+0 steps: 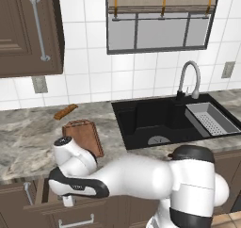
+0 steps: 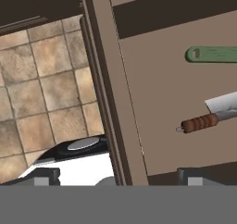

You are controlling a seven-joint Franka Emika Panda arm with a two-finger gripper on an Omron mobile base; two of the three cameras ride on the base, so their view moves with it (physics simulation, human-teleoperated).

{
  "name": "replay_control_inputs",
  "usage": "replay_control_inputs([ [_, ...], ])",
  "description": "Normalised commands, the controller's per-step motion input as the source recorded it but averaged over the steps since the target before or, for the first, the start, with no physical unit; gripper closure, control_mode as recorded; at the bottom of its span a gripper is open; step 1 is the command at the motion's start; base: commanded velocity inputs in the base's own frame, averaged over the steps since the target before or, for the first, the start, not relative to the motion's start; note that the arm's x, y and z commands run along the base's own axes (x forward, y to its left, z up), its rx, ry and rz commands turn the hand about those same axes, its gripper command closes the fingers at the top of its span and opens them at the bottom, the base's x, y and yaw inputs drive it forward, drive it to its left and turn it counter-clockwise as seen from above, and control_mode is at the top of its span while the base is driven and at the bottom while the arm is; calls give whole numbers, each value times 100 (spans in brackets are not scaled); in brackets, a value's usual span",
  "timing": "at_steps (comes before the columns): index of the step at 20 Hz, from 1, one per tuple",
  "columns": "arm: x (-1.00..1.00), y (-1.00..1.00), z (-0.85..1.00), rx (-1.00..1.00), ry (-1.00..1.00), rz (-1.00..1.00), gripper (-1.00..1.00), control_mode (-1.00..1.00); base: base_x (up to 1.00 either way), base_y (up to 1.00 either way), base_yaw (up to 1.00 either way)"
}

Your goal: Open the drawer on the left and place the cutting tools on the cutting board.

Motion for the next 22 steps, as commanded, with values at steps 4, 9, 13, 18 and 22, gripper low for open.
replay_control_inputs([
  [4, 12, 0, -35, 0, 1, 2, -100, -100, 0, 0, 0],
  [9, 11, 0, -31, 0, 3, 3, -100, -100, 0, 0, 0],
  [13, 1, 0, -27, 0, 1, 2, -100, -100, 0, 0, 0],
  [18, 0, 0, -24, 0, 1, 2, -100, -100, 0, 0, 0],
  [22, -11, 1, -21, 0, 1, 2, -100, -100, 0, 0, 0],
])
